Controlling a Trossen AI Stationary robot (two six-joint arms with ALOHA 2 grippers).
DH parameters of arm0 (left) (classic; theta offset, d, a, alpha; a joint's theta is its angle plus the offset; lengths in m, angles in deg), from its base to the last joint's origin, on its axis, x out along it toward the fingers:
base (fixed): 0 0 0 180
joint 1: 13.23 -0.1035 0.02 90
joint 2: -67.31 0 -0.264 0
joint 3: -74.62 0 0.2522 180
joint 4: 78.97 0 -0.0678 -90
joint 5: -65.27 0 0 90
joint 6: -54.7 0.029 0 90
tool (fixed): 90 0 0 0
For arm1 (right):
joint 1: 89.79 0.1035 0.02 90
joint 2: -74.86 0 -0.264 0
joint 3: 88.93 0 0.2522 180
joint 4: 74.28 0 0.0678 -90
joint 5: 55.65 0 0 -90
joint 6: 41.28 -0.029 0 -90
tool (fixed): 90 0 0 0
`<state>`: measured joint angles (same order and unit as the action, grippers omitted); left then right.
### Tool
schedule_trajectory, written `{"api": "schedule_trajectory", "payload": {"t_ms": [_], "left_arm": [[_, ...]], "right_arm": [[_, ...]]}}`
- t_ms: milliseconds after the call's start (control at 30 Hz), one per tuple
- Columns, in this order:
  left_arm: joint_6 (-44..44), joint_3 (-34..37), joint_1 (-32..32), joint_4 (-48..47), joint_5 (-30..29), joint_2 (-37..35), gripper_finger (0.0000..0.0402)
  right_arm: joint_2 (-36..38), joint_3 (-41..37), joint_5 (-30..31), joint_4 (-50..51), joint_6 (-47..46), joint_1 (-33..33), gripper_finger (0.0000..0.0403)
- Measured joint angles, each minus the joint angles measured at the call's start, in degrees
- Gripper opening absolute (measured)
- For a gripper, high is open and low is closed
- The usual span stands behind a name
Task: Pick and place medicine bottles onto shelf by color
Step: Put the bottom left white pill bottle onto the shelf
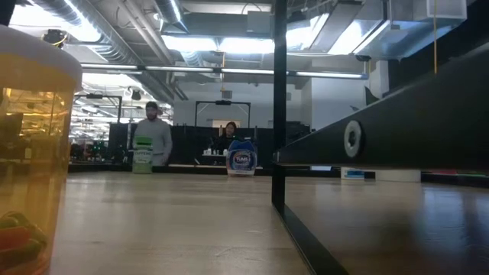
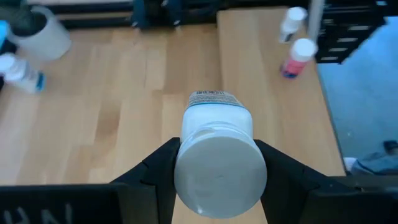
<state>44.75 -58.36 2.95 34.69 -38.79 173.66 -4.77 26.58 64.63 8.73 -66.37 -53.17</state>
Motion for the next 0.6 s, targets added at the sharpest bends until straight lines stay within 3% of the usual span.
{"api": "schedule_trajectory", "payload": {"t_ms": [600], "left_arm": [[-1.45,0.02,0.88,2.28,-3.00,0.04,0.0165]], "right_arm": [[-6.45,-2.82,-0.74,-6.35,-3.35,-4.91,0.0218]]}}
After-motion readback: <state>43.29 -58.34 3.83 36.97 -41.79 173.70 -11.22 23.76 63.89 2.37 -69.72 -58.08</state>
